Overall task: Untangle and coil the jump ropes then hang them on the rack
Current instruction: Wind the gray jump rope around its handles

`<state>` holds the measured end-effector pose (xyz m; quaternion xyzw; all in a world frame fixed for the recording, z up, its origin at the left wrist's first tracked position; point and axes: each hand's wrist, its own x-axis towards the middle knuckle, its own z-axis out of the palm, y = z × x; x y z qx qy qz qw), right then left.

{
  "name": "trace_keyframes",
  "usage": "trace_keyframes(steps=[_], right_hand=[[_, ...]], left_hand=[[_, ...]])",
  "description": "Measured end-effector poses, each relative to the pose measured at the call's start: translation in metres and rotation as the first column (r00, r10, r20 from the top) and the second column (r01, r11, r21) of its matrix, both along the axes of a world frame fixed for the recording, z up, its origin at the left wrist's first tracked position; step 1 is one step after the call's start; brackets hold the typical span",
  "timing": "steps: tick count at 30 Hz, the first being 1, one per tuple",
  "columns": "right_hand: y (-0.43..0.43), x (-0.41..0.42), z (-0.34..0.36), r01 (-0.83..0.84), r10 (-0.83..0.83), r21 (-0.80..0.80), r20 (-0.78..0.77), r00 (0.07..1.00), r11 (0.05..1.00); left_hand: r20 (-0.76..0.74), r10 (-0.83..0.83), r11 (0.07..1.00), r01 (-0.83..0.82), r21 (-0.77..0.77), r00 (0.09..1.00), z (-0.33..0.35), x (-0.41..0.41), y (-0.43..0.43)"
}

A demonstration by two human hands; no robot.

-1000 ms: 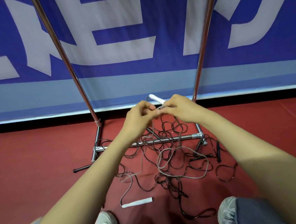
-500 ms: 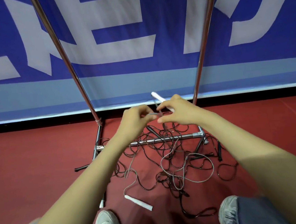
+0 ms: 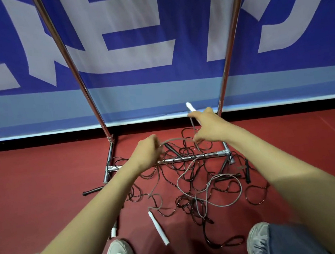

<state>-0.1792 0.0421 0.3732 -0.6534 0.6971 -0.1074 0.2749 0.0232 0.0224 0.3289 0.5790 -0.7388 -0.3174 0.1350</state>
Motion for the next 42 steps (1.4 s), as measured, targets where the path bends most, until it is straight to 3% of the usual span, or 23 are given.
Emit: trace_keyframes(steps=[3, 6, 9, 12, 13, 15, 16, 18, 20, 22, 24, 29, 32, 34, 36, 39, 42], right_hand=[[0.001, 0.016, -0.005, -0.132, 0.134, -0.063, 0.032, 0.990, 0.989], [-0.002, 0.022, -0.004, -0.162, 0.176, -0.160, 0.082, 0.981, 0.974], [-0.007, 0.015, 0.004, -0.040, 0.109, -0.291, 0.226, 0.968, 0.956], [-0.013, 0.000, 0.006, 0.131, 0.011, -0.345, 0.380, 0.925, 0.929], [-0.015, -0.006, 0.005, 0.177, -0.026, -0.348, 0.399, 0.917, 0.920], [-0.014, -0.013, 0.006, 0.216, -0.103, -0.297, 0.356, 0.929, 0.930], [-0.011, -0.014, 0.008, 0.187, -0.119, -0.239, 0.272, 0.955, 0.953], [-0.003, -0.013, 0.004, 0.072, -0.062, -0.110, 0.093, 0.994, 0.991], [0.003, -0.004, 0.003, -0.037, 0.040, -0.092, 0.029, 0.999, 0.995], [0.003, 0.004, 0.002, -0.053, 0.058, -0.116, 0.037, 0.998, 0.992], [0.002, 0.008, 0.003, -0.015, 0.024, -0.121, 0.074, 0.997, 0.993], [0.007, 0.012, 0.004, -0.121, 0.129, -0.111, 0.069, 0.989, 0.986], [0.008, 0.014, 0.004, -0.126, 0.124, -0.056, -0.041, 0.991, 0.990], [0.008, 0.014, 0.003, -0.100, 0.092, -0.054, -0.131, 0.987, 0.994], [0.008, 0.013, 0.003, -0.059, 0.045, -0.084, -0.164, 0.986, 0.995], [0.007, 0.012, 0.003, -0.032, 0.020, -0.104, -0.113, 0.993, 0.994], [0.006, 0.013, 0.003, -0.004, -0.003, -0.150, -0.046, 0.999, 0.989]], left_hand=[[-0.084, -0.082, 0.981, 0.066, -0.184, 0.993, 0.019, -0.014, 0.012], [-0.338, -0.001, 0.973, -0.077, -0.218, 0.941, 0.030, -0.021, 0.013], [-0.490, -0.003, 0.995, 0.052, 0.087, 0.872, 0.023, -0.016, 0.016], [-0.303, -0.124, 0.881, 0.246, 0.405, 0.945, 0.000, -0.008, 0.025], [-0.259, -0.106, 0.880, 0.212, 0.425, 0.960, -0.007, -0.005, 0.026], [-0.325, 0.131, 0.907, 0.019, 0.421, 0.936, -0.012, -0.001, 0.020], [-0.384, 0.243, 0.920, -0.087, 0.381, 0.891, -0.010, 0.000, 0.015], [-0.421, 0.279, 0.955, -0.206, 0.212, 0.863, 0.001, -0.001, 0.006], [-0.333, 0.178, 0.983, -0.179, 0.029, 0.926, 0.014, -0.006, 0.005], [-0.099, 0.083, 0.989, -0.095, -0.114, 0.992, 0.024, -0.010, 0.008], [0.111, 0.056, 0.979, -0.033, -0.201, 0.992, 0.027, -0.011, 0.010], [0.135, -0.029, 0.966, 0.062, -0.250, 0.990, 0.033, -0.008, 0.011], [0.125, -0.105, 0.949, 0.137, -0.283, 0.987, 0.036, -0.009, 0.013], [0.117, -0.088, 0.930, 0.124, -0.347, 0.989, 0.042, -0.006, 0.012], [0.238, -0.007, 0.899, 0.110, -0.423, 0.971, 0.047, 0.001, 0.008], [0.509, 0.120, 0.908, 0.113, -0.402, 0.853, 0.051, 0.015, 0.005], [0.575, 0.161, 0.929, 0.073, -0.363, 0.802, 0.044, 0.019, 0.003]])
